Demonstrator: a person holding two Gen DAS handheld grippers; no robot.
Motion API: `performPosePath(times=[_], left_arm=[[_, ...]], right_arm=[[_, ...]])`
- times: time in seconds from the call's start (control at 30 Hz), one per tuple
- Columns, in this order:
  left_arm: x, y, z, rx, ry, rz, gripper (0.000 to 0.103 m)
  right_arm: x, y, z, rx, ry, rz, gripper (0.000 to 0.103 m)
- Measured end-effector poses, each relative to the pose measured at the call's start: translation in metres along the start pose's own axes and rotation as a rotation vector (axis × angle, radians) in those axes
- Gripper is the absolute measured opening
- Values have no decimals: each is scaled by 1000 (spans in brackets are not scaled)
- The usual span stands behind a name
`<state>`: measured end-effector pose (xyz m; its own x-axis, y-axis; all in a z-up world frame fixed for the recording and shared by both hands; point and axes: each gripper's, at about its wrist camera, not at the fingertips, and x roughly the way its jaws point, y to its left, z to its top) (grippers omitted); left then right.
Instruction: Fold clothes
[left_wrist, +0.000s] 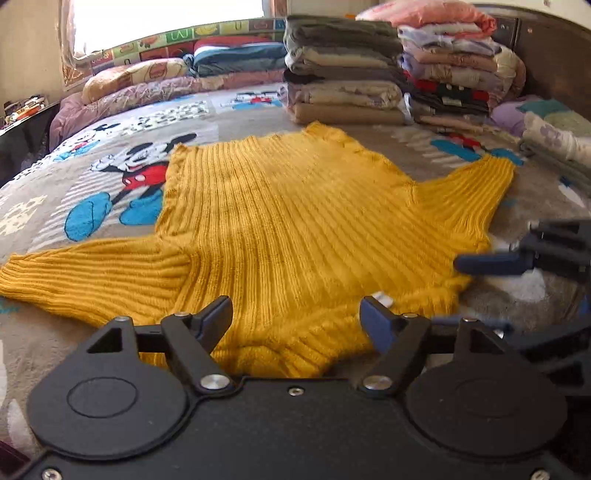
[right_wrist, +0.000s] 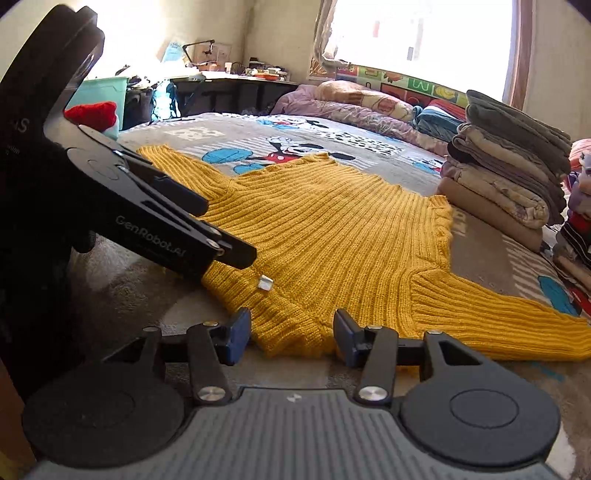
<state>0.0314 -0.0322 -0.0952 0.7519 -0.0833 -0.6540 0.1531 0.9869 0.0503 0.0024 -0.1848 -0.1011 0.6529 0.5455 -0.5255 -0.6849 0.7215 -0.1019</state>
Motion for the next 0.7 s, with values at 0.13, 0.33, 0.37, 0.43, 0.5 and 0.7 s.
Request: performPosePath(times=[0.13, 0.33, 0.37, 0.43, 0.5, 0.7], left_arm=[[1, 0, -5, 9, 28, -2, 77], [3, 19, -10, -52, 30, -49, 77], [4, 22, -11, -61, 34, -55, 77], [-4, 22, -5, -71, -1, -66, 77], [-12, 25, 0, -93, -59, -60, 77], [-20, 45, 6, -166, -177, 49, 77]], right_arm=[[2, -9, 1, 55, -21, -7, 52], [2, -8, 5, 49, -25, -3, 52], [3, -9, 5, 54, -18, -2, 52], [14, -11, 2, 60, 49, 23, 58], [19, -8, -3, 38, 83, 36, 61], [-2, -20, 4, 97, -49, 36, 58]])
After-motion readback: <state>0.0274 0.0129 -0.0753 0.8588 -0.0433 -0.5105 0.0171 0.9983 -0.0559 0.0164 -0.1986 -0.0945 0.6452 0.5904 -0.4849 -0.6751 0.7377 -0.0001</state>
